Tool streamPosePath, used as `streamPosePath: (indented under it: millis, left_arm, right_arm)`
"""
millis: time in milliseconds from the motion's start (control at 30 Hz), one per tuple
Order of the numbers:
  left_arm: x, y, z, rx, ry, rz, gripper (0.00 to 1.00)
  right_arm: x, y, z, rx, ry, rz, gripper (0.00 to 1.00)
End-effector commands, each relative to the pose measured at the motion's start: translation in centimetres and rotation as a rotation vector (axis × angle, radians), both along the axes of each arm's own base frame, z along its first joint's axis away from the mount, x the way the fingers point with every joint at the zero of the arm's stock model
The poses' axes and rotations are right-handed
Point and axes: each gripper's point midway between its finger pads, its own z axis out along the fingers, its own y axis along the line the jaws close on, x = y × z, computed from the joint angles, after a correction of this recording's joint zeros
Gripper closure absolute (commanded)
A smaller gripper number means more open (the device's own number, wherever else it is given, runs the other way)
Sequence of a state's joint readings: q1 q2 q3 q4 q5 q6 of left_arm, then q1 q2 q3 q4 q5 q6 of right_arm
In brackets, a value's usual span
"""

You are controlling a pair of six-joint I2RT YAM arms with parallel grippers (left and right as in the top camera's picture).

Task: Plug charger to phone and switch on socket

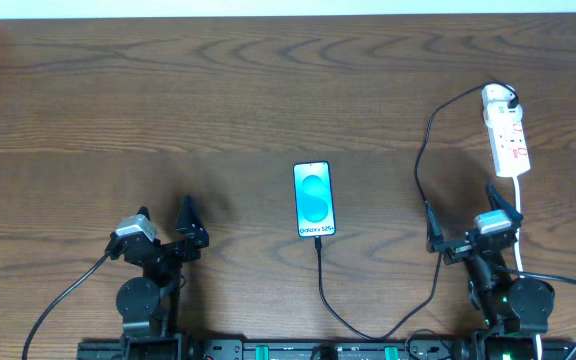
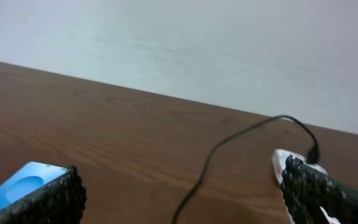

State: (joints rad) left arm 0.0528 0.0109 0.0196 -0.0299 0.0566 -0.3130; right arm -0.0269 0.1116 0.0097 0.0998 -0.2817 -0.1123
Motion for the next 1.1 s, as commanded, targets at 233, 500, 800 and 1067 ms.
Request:
streamPosePath:
  millis: [233, 500, 800, 1067]
  left_arm:
    - [-0.1, 0.2, -1.5, 0.007, 0.046, 0.008, 0.11]
    - [-0.1, 0.2, -1.5, 0.007, 0.046, 0.008, 0.11]
    - [-0.1, 0.2, -1.5, 0.007, 0.047, 0.008, 0.11]
    - [-0.1, 0.2, -1.5, 0.007, 0.047, 0.008, 0.11]
  right_arm:
    - [-0.1, -3.4, -1.3, 0.210, 0.073, -0.227, 0.01]
    - [-0.2, -3.5, -2.2, 0.234, 0.110, -0.237, 0.01]
    - [-0.2, -3.5, -2.1, 0.234, 0.107, -0.237, 0.01]
    - [-0.2, -3.5, -2.1, 0.234, 0.107, -0.237, 0.01]
